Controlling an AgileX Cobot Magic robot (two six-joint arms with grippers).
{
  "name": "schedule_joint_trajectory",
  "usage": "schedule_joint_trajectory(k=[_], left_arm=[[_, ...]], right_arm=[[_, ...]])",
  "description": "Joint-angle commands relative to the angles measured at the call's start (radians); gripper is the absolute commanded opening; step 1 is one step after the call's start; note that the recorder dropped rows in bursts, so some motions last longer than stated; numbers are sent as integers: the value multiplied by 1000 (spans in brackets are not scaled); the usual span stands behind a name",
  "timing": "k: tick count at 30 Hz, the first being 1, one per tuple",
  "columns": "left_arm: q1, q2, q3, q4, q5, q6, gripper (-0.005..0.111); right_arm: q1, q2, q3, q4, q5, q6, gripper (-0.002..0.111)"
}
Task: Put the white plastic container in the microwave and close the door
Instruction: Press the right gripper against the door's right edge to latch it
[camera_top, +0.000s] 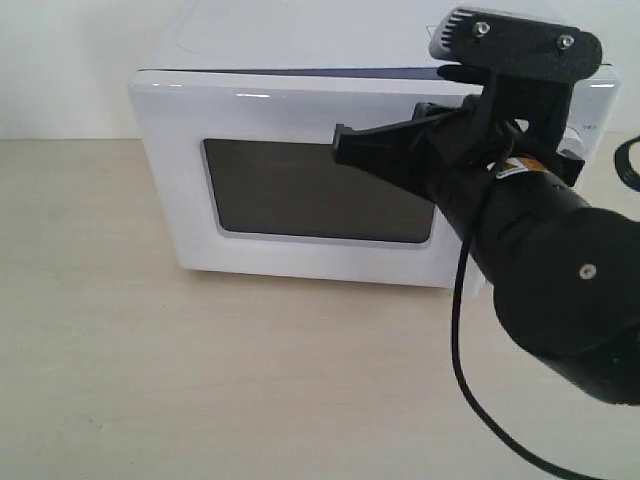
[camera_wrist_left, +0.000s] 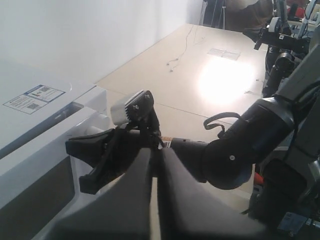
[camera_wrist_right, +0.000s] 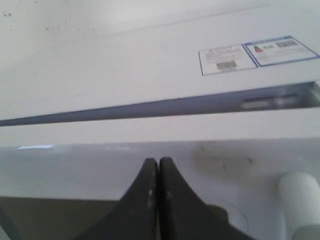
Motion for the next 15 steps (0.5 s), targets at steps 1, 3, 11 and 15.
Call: schedule_joint_trajectory(k=[1,3,11,15], left_arm=[[-6,-4,0,-8,6,-8,4],[-6,-4,0,-8,6,-8,4],[-6,-4,0,-8,28,-8,4],[-6,-4,0,-8,34,-17,4]], right_arm=[[-13,24,-45,-36,1,-48,0],[-13,49,-62,-35,8,-72,0],[-18,149,-110,-12,-60,-102,0],[-46,165,-119,-4,-60,-100,0]])
